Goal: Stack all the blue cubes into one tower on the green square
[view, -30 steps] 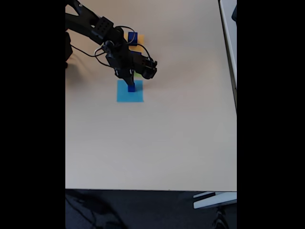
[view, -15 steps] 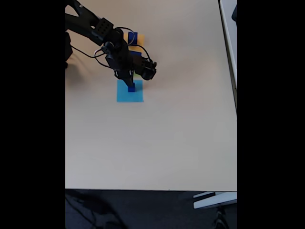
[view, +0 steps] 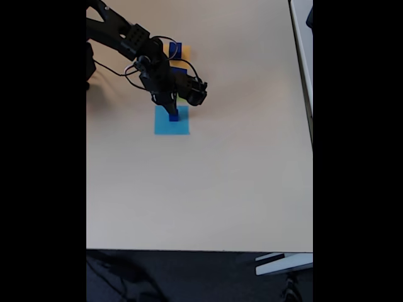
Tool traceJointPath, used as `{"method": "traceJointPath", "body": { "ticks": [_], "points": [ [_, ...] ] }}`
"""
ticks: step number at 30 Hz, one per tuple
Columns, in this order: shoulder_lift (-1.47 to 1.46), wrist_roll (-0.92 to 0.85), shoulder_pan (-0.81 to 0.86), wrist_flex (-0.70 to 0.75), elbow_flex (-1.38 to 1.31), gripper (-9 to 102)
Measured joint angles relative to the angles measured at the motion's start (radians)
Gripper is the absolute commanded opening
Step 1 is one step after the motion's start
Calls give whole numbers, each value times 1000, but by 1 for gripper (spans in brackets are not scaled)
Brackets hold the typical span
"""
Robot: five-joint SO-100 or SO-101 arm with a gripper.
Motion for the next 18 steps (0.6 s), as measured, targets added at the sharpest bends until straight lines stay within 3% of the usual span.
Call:
{"method": "traceJointPath", "body": {
  "ticks": [18],
  "points": [
    [0,8,-15,-21,25,1]
  ]
}}
